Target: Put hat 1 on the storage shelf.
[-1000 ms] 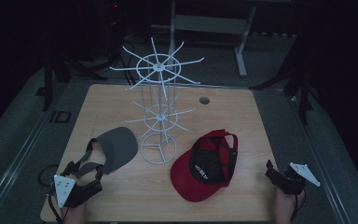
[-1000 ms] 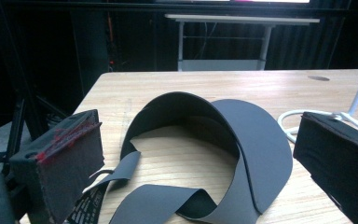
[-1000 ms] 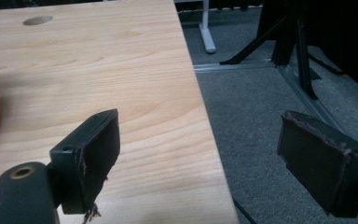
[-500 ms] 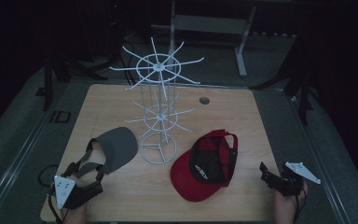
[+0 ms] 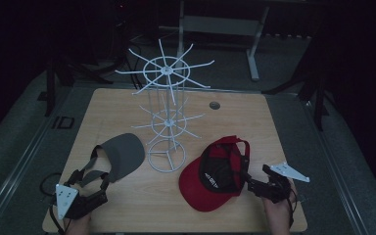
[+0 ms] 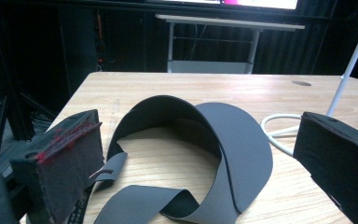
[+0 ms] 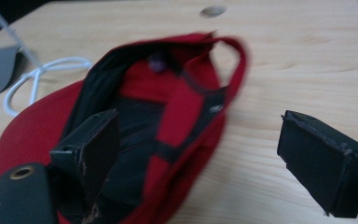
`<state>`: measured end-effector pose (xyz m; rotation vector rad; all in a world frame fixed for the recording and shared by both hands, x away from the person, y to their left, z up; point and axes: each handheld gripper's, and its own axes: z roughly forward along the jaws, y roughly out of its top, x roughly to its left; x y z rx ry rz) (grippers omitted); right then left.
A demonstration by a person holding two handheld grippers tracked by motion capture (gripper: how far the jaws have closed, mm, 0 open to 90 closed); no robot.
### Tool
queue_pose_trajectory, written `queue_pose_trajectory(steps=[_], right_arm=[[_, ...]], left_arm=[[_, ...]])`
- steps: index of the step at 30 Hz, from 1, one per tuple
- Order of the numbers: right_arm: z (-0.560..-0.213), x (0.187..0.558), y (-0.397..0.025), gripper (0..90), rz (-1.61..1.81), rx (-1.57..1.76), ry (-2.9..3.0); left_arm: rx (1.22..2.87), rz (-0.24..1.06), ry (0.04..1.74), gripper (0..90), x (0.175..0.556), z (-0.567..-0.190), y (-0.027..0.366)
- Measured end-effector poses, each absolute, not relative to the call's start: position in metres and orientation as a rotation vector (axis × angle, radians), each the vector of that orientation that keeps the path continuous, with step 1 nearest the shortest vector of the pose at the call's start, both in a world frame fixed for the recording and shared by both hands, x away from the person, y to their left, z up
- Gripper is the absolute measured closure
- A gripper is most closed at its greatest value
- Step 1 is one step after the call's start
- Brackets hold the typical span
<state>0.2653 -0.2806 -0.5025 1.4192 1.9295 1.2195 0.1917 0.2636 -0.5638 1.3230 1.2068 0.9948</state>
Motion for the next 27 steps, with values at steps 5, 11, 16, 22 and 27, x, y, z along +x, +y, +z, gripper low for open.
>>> queue_pose_trajectory(steps=[5, 11, 16, 22, 27], right_arm=[[-0.507, 0.271, -0.27, 11.5, 1.203, 1.424, 1.955], [-0.524, 0.288, -0.252, 10.2, 1.089, 1.501, 1.99], [-0.532, 0.297, -0.242, 10.3, 0.993, 1.512, 2.008], [-0.541, 0.303, -0.234, 25.0, 0.877, 1.457, 2.021], [-0.545, 0.308, -0.233, 41.9, 0.843, 1.418, 2.06]], left_arm=[[1.326, 0.985, 1.197, 1.9, 0.193, -0.564, 0.261], [1.329, 0.973, 1.185, 1.9, 0.192, -0.563, 0.26], [1.317, 0.972, 1.184, 1.9, 0.191, -0.561, 0.261], [1.316, 0.964, 1.183, 1.9, 0.192, -0.561, 0.261], [1.318, 0.957, 1.186, 1.9, 0.192, -0.56, 0.261]])
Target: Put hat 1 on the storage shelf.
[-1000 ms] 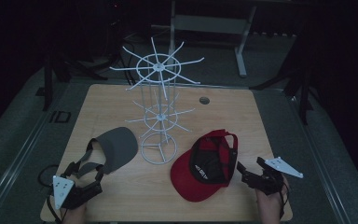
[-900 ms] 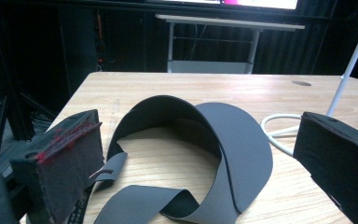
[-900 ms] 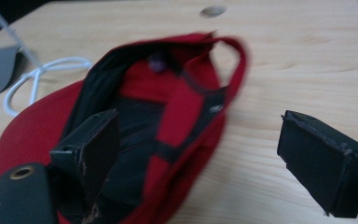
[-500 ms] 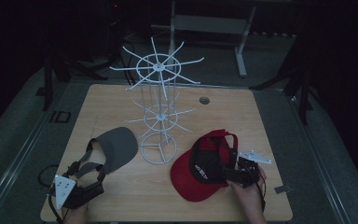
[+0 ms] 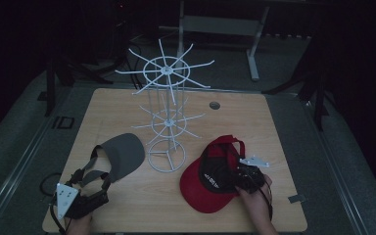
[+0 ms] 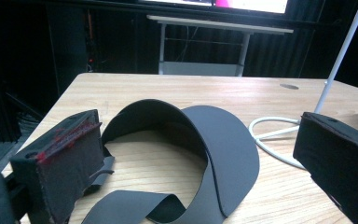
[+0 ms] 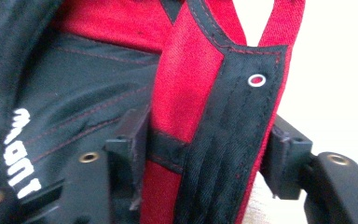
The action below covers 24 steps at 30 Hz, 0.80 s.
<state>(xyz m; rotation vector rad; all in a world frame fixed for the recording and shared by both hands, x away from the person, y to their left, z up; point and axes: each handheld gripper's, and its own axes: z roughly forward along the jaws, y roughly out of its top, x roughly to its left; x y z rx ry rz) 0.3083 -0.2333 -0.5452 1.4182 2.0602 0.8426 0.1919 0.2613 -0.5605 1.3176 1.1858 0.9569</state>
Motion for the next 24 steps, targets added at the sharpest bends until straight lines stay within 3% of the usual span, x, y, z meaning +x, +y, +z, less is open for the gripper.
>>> queue_pose_trajectory(steps=[9, 10, 11, 13, 24], right_arm=[[-0.55, 0.311, -0.225, 62.0, 0.746, 1.302, 2.138], [-0.549, 0.312, -0.224, 69.2, 0.734, 1.3, 2.15], [-0.549, 0.312, -0.224, 69.2, 0.734, 1.3, 2.15], [-0.548, 0.312, -0.222, 83.4, 0.712, 1.281, 2.154], [-0.522, 0.316, -0.233, 86.1, 0.841, 1.283, 2.076]], left_arm=[[1.31, 0.955, 1.189, 1.9, 0.191, -0.56, 0.261], [1.31, 0.953, 1.187, 1.9, 0.191, -0.56, 0.261], [1.312, 0.954, 1.186, 1.9, 0.192, -0.56, 0.261], [1.314, 0.951, 1.185, 1.9, 0.192, -0.56, 0.261], [1.311, 0.945, 1.191, 1.9, 0.192, -0.56, 0.262]])
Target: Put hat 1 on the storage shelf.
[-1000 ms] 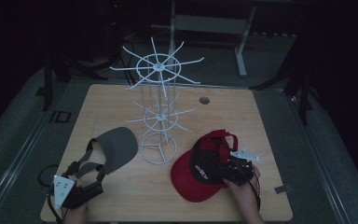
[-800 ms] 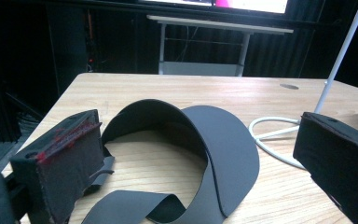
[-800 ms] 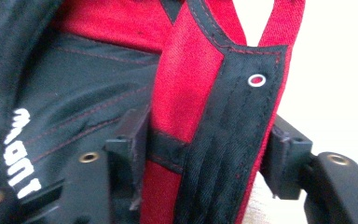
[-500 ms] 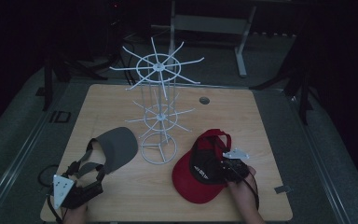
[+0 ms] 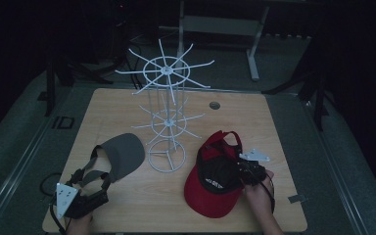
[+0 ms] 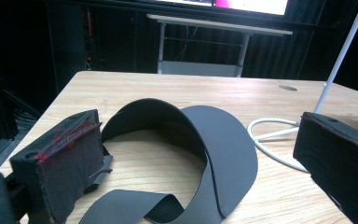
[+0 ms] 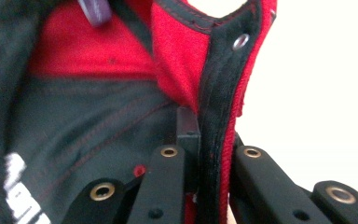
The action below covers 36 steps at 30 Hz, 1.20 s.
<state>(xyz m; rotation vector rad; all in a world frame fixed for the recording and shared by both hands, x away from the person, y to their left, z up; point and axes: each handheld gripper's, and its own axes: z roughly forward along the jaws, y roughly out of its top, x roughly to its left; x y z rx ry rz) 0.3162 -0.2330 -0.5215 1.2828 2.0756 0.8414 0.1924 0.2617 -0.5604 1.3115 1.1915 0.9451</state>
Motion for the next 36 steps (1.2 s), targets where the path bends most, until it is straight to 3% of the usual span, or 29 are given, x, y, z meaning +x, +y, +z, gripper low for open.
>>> queue_pose_trajectory(steps=[26, 31, 36], right_arm=[[-0.401, 0.282, -0.25, 86.2, 1.094, 1.109, 1.84], [-0.386, 0.275, -0.248, 86.2, 1.119, 1.065, 1.827], [-0.373, 0.27, -0.25, 86.3, 1.115, 1.035, 1.811]], left_arm=[[1.363, 0.913, 1.16, 1.9, 0.19, -0.549, 0.252], [1.346, 0.788, 1.141, 1.9, 0.19, -0.537, 0.245], [1.378, 0.78, 1.066, 1.9, 0.187, -0.52, 0.234]])
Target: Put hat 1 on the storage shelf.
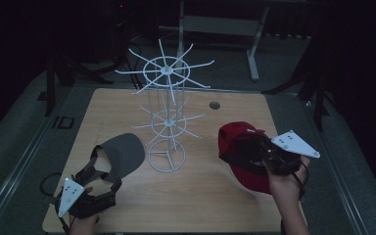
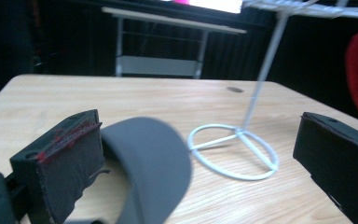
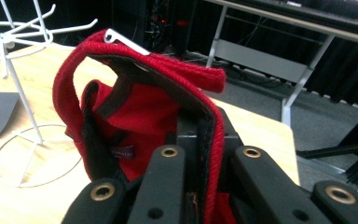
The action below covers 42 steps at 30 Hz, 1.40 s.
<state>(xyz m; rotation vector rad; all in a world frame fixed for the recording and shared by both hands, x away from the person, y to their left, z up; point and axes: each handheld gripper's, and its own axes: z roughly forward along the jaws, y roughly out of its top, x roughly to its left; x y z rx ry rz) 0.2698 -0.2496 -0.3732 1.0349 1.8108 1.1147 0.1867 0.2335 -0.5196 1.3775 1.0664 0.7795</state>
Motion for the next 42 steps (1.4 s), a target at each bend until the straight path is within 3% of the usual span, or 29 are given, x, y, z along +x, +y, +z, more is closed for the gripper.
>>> queue_pose_trajectory(steps=[8, 13, 26, 34, 42], right_arm=[[-0.356, 0.261, -0.258, 86.2, 1.144, 1.017, 1.781], [-0.34, 0.248, -0.257, 86.1, 1.186, 0.979, 1.774], [-0.315, 0.231, -0.255, 86.1, 1.258, 0.934, 1.778], [-0.309, 0.226, -0.25, 86.1, 1.298, 0.91, 1.784], [-0.306, 0.218, -0.243, 86.0, 1.326, 0.873, 1.796]], left_arm=[[1.383, 0.677, 0.964, 1.9, 0.181, -0.482, 0.204], [1.473, 0.63, 0.891, 1.9, 0.181, -0.46, 0.186], [1.597, 0.599, 0.726, 4.3, 0.188, -0.409, 0.138], [1.673, 0.513, 0.647, 5.0, 0.206, -0.398, 0.101], [1.719, 0.538, 0.561, 7.2, 0.218, -0.385, 0.069]])
